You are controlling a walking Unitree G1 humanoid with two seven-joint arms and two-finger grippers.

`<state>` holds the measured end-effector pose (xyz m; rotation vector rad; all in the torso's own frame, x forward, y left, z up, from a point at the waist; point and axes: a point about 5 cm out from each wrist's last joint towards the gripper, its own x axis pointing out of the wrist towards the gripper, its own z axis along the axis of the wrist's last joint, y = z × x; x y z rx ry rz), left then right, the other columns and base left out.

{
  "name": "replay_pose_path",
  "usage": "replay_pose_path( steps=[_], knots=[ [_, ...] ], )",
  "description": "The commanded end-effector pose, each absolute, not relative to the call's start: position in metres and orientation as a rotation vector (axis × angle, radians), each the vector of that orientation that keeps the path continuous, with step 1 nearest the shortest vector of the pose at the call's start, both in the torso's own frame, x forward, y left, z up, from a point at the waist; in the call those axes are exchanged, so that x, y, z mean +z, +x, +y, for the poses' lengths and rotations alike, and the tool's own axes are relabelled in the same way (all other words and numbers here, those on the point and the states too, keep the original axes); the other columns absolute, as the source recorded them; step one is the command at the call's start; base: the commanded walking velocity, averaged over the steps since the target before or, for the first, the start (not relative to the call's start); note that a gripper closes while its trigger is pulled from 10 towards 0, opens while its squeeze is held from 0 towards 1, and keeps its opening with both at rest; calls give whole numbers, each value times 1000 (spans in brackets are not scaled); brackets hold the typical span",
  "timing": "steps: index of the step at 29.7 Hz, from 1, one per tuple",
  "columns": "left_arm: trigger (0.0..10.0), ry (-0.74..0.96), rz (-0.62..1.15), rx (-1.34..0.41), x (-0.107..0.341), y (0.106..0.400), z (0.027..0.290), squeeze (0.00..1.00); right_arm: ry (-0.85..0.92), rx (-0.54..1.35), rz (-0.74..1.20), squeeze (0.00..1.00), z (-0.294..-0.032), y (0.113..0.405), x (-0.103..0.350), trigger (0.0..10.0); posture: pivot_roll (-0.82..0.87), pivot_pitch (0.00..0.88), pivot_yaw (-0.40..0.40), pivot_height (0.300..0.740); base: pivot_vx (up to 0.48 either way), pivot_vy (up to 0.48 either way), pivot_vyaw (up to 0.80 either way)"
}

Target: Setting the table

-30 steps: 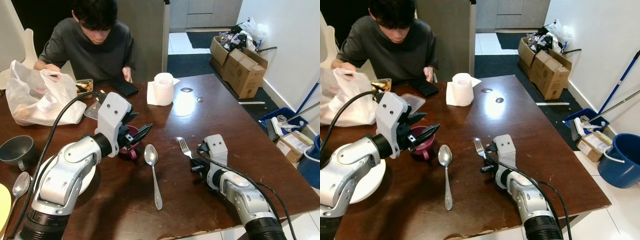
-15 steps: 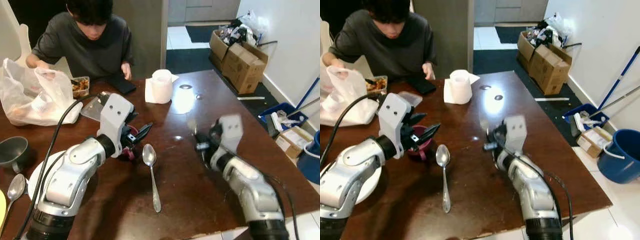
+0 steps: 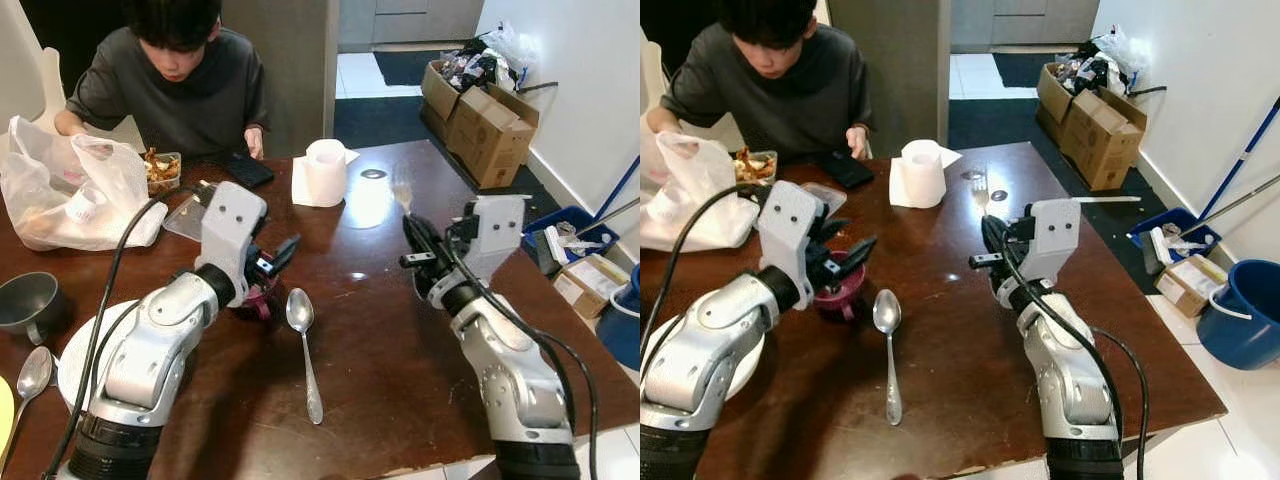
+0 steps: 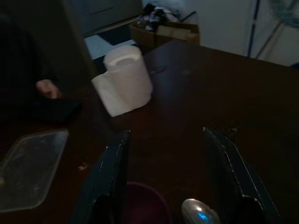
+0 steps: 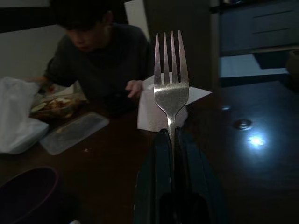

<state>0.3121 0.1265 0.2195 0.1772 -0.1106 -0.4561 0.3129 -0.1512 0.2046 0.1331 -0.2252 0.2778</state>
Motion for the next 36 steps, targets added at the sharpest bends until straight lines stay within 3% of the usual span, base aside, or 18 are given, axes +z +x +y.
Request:
replay_pose_path(
  steps=[1, 17, 24, 36],
  knots=[
    [10000, 176, -115, -416, 218, 314, 132, 0, 134, 259, -252, 0, -152, 309, 207, 10000, -53, 0, 114, 740, 0, 0, 0],
    [10000, 77, -103, -204, 195, 313, 149, 0, 99, 285, -269, 0, -139, 301, 207, 10000, -49, 0, 92, 740, 0, 0, 0],
    [10000, 85, -123, -166, 198, 315, 158, 0, 92, 290, -263, 0, -139, 304, 208, 10000, -45, 0, 76, 740, 0, 0, 0],
    [10000, 76, -139, -184, 199, 316, 148, 0, 115, 258, -250, 0, -140, 305, 204, 10000, -50, 0, 85, 740, 0, 0, 0]
  ],
)
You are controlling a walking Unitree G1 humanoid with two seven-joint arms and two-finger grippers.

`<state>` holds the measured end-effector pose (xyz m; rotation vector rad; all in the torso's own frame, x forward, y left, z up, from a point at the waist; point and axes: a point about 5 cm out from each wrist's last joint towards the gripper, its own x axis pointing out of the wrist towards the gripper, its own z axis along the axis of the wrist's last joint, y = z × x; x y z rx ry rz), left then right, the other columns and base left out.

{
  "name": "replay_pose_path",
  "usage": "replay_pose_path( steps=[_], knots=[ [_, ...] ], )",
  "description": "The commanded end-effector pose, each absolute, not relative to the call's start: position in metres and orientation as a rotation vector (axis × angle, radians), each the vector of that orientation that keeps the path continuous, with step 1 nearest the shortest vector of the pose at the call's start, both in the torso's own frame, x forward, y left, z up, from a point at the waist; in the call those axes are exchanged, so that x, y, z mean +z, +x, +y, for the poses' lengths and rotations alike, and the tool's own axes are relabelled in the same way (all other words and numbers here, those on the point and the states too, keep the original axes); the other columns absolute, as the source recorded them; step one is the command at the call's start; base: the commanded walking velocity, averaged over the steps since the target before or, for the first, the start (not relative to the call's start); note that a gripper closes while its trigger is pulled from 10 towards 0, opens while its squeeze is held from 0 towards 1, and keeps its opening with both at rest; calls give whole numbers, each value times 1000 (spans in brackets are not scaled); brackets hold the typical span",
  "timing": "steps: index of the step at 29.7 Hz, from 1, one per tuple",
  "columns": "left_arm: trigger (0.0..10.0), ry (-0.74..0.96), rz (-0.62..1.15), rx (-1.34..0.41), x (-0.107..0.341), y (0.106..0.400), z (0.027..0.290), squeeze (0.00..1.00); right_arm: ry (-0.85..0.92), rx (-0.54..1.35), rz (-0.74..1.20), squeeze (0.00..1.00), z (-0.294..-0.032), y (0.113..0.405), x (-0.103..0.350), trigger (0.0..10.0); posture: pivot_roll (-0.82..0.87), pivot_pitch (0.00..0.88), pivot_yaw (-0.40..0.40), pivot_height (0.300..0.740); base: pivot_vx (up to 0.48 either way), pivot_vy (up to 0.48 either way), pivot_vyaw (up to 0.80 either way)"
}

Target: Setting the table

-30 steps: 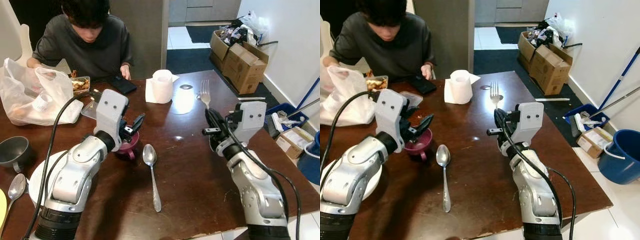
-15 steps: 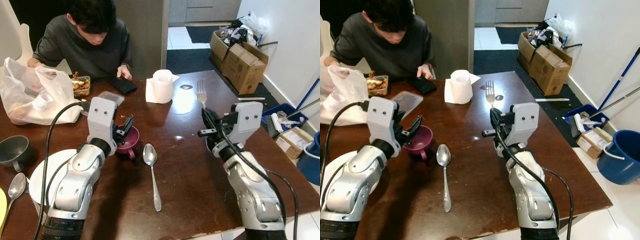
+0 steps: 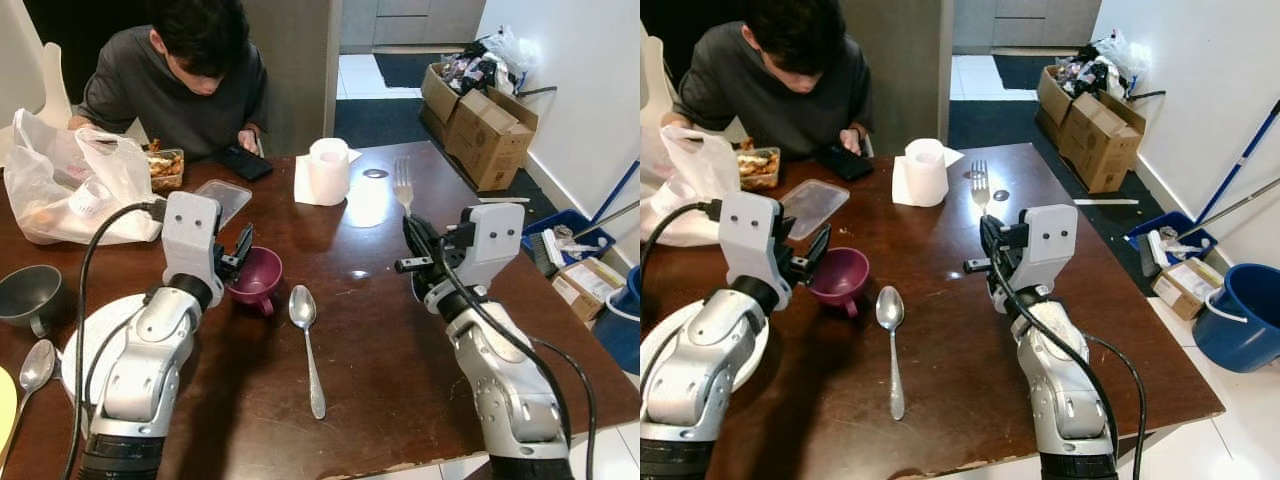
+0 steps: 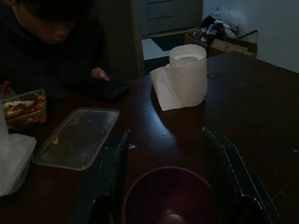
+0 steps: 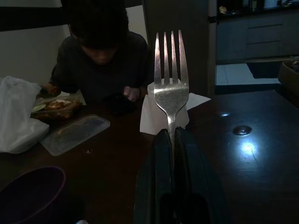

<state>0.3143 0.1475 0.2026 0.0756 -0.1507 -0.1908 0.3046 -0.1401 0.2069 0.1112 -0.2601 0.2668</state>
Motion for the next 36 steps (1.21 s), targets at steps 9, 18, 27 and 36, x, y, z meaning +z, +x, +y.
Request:
replay_pose_path(
  steps=[9, 18, 27, 36],
  knots=[
    [10000, 65, -147, -181, 200, 318, 146, 0, 117, 252, -247, 0, -142, 306, 204, 10000, -55, 0, 82, 740, 0, 0, 0],
    [10000, 66, -146, -184, 200, 317, 146, 0, 118, 250, -243, 0, -141, 306, 203, 10000, -51, 0, 83, 740, -99, 0, 0],
    [10000, 68, -148, -181, 201, 318, 147, 0, 117, 250, -241, 0, -141, 307, 202, 10000, -51, 0, 82, 740, -457, 0, 0],
    [10000, 70, -149, -185, 201, 318, 147, 0, 114, 249, -241, 0, -141, 308, 202, 10000, -52, 0, 86, 740, -415, 0, 0]
  ],
)
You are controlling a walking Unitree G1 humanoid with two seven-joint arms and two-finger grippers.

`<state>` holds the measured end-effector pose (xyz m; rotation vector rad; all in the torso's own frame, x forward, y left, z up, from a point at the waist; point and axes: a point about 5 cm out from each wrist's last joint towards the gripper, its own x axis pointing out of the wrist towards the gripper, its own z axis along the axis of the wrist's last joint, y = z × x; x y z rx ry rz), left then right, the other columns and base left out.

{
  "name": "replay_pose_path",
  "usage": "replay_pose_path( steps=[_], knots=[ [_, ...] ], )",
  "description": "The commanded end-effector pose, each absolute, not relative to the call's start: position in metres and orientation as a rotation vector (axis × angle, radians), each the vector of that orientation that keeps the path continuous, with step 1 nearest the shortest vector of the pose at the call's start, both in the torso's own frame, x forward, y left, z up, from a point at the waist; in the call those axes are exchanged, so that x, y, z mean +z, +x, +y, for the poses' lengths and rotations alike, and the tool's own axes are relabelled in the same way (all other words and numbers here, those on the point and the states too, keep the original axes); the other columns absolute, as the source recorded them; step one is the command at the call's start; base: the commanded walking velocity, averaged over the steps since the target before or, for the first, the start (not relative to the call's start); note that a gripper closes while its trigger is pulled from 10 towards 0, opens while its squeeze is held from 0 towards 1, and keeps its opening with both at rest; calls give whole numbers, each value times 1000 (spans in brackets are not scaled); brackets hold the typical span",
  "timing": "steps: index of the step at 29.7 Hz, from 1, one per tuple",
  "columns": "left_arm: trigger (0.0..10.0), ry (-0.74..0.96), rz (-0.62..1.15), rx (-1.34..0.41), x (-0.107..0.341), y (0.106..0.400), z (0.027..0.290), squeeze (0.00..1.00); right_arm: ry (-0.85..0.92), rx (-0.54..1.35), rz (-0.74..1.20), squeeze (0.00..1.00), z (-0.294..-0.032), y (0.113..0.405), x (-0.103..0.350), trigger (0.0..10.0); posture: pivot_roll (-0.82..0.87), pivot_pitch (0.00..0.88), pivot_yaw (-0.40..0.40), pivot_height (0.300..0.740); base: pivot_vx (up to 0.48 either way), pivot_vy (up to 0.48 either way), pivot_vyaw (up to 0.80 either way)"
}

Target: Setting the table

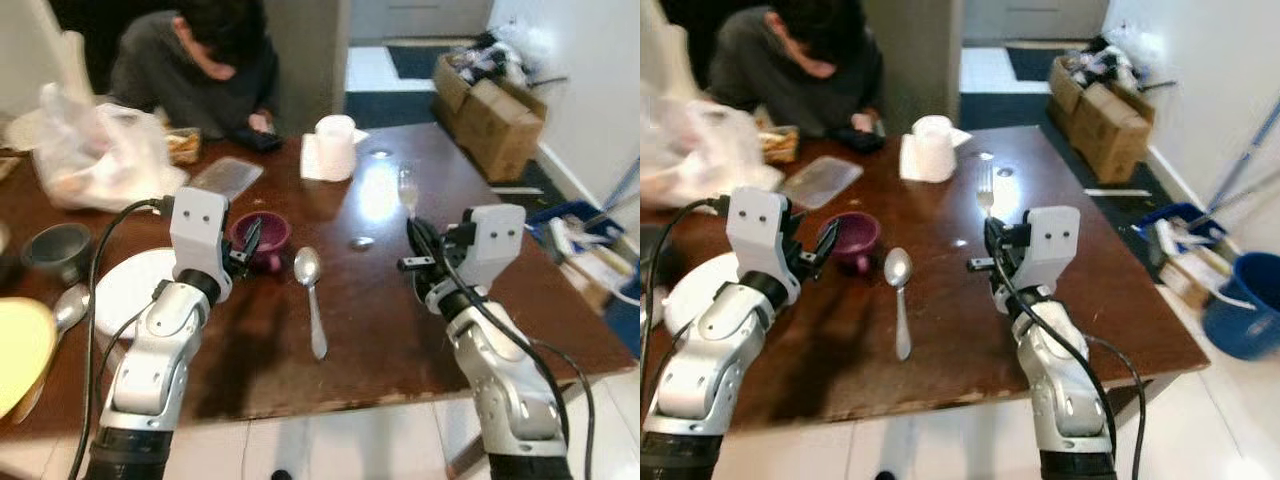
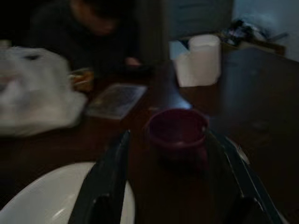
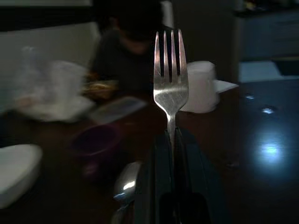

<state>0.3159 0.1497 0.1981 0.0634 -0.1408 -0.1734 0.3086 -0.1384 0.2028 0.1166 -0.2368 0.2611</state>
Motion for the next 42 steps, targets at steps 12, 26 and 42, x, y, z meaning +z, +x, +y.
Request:
replay_pose_path(
  steps=[12, 26, 42],
  knots=[
    [10000, 78, -150, -190, 201, 319, 146, 0, 114, 247, -241, 0, -141, 308, 202, 10000, -53, 0, 91, 740, -305, 0, 0],
    [10000, 83, -155, -193, 202, 321, 146, 0, 116, 245, -246, 0, -141, 308, 202, 10000, -55, 0, 94, 740, 0, 0, 0],
    [10000, 89, -156, -196, 202, 321, 145, 0, 127, 281, -227, 0, -136, 308, 201, 10000, -55, 0, 94, 740, 0, 0, 171]
  ],
)
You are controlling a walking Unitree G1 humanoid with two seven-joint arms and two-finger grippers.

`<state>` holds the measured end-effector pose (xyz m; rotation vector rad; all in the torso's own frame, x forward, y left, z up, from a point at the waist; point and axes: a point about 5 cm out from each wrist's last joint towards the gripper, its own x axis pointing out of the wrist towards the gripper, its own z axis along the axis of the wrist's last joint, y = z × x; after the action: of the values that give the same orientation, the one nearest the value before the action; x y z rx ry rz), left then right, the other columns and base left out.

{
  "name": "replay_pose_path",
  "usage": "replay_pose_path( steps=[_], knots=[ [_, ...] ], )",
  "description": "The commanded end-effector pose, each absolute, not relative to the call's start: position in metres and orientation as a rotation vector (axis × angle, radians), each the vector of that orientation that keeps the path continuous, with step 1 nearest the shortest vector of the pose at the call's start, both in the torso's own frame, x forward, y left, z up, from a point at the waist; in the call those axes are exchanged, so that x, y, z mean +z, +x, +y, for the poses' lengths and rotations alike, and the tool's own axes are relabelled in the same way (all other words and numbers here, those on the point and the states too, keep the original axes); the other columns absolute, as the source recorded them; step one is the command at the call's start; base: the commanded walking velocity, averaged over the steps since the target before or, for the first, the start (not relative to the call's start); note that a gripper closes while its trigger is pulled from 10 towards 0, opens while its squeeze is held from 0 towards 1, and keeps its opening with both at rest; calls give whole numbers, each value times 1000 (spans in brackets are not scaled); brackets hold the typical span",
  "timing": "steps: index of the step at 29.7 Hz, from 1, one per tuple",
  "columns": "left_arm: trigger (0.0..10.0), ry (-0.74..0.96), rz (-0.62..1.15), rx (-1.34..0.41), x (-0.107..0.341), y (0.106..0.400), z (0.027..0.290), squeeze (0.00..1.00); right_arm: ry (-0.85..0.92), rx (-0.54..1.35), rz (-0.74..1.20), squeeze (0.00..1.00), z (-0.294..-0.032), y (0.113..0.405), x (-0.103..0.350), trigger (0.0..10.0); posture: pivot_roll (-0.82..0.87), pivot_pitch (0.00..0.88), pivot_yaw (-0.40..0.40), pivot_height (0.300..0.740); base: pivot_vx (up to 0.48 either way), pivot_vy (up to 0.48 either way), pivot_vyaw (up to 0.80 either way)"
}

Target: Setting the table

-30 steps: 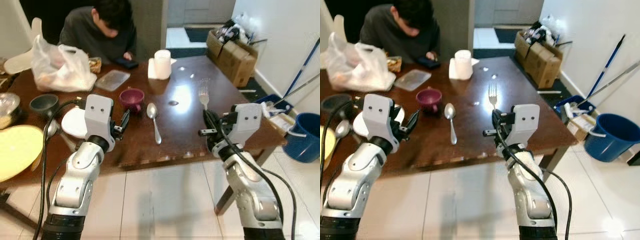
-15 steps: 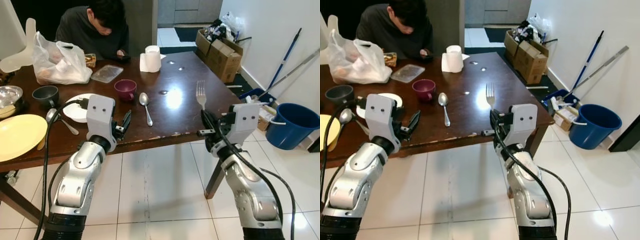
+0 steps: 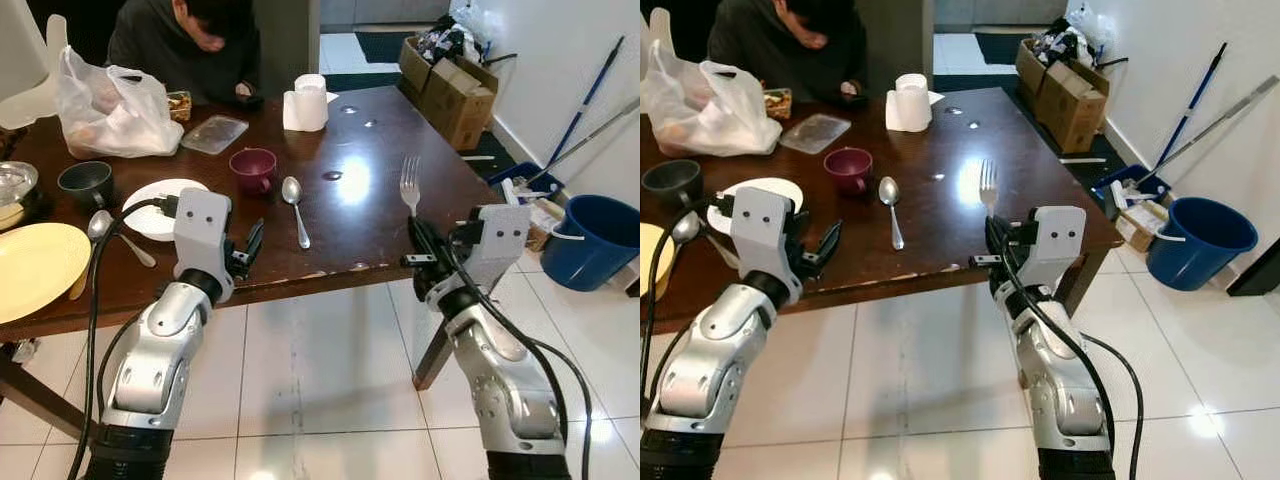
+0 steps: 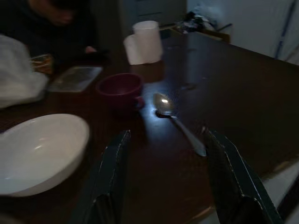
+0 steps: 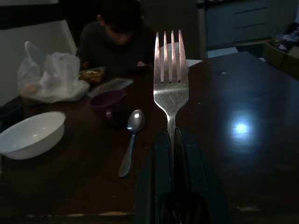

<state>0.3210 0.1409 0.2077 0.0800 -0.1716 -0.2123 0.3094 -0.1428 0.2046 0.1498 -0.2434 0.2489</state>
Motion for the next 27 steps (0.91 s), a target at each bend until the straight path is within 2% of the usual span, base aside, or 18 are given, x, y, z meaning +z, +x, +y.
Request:
replay_pose_path(
  steps=[1, 27],
  knots=[
    [10000, 89, -156, -196, 202, 321, 145, 0, 127, 281, -227, 0, -136, 308, 201, 10000, -55, 0, 94, 740, 0, 0, 769],
    [10000, 90, -153, -186, 201, 322, 146, 0, 117, 332, -234, 0, -131, 307, 203, 10000, -55, 0, 92, 740, 0, 0, 763]
  ],
)
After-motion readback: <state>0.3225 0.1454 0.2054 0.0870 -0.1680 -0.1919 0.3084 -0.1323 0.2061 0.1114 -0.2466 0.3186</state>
